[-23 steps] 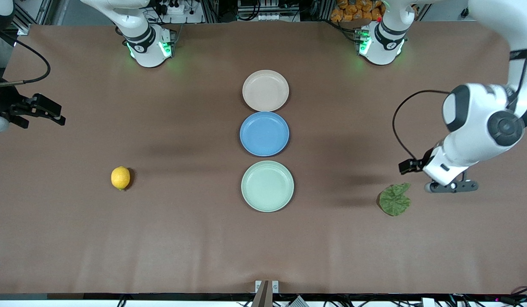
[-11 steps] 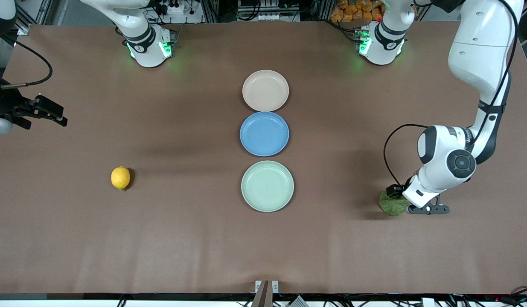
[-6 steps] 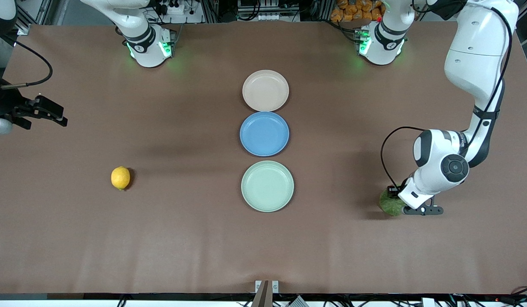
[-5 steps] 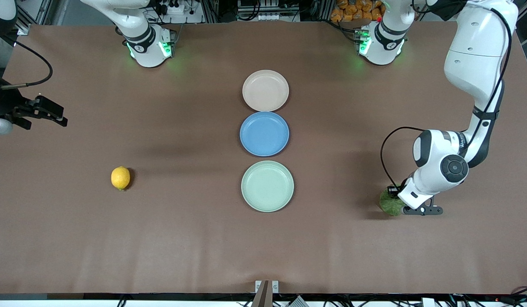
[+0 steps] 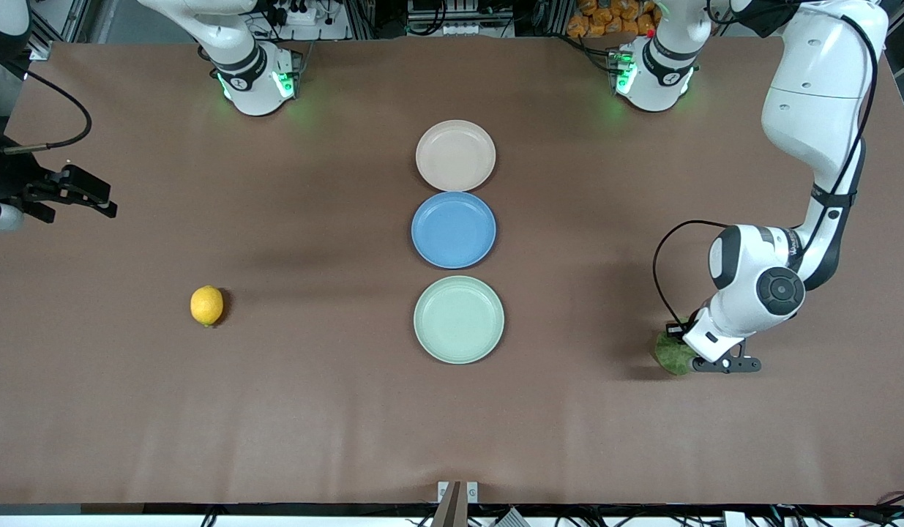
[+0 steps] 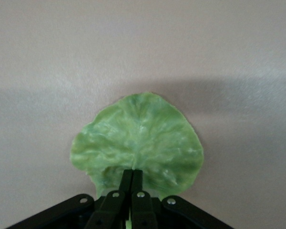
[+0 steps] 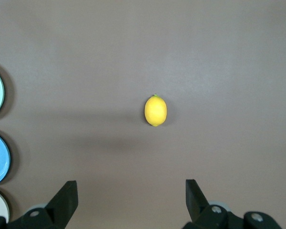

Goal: Place lemon and lettuce in plates
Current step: 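Close the left gripper on the lettuce leaf, then carry the lettuce to the green plate while the right gripper reaches the lemon, then release the lettuce on the green plate while the right gripper grasps the lemon, then carry the lemon to the cream plate while the left gripper withdraws, then open the right gripper to drop the lemon on the cream plate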

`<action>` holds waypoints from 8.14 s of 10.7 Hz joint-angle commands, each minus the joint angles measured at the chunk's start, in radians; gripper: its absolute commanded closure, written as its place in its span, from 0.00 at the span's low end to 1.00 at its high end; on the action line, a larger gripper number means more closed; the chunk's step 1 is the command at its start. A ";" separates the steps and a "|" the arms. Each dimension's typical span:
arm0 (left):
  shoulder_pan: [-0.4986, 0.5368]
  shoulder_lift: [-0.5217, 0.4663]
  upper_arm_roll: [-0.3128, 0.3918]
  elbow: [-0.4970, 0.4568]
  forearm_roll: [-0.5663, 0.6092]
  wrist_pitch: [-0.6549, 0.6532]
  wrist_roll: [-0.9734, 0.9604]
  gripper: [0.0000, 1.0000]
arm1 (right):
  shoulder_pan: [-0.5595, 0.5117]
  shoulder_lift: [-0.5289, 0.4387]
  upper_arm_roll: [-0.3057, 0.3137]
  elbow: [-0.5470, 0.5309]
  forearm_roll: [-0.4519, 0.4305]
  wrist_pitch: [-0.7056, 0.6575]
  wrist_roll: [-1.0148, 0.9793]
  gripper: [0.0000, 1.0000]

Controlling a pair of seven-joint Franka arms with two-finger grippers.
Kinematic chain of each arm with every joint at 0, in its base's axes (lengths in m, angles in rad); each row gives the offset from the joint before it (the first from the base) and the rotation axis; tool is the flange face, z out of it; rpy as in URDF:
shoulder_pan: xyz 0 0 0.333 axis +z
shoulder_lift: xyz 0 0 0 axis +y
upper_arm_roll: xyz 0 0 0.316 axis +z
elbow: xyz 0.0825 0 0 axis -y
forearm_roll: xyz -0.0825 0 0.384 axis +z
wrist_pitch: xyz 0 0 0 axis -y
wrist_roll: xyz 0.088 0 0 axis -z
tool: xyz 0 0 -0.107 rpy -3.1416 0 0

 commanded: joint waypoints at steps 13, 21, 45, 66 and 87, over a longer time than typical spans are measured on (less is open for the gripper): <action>-0.190 -0.065 -0.197 0.138 -0.040 -0.019 -0.469 1.00 | 0.006 0.209 0.001 -0.351 0.002 0.414 -0.002 0.00; -0.483 0.066 -0.098 0.205 -0.032 0.160 -0.930 1.00 | -0.014 0.384 0.000 -0.386 0.003 0.592 0.001 0.00; -0.108 -0.446 0.017 0.195 -0.132 -0.704 0.056 0.00 | -0.002 0.291 0.004 -0.531 -0.106 0.691 0.004 1.00; 0.031 -0.637 0.021 0.191 -0.155 -0.898 0.038 0.00 | 1.010 0.225 0.021 -0.555 0.253 0.690 0.948 1.00; 0.018 -0.645 -0.021 0.191 -0.153 -0.836 0.033 0.00 | 1.108 0.335 -0.057 -0.504 0.238 0.839 1.130 0.00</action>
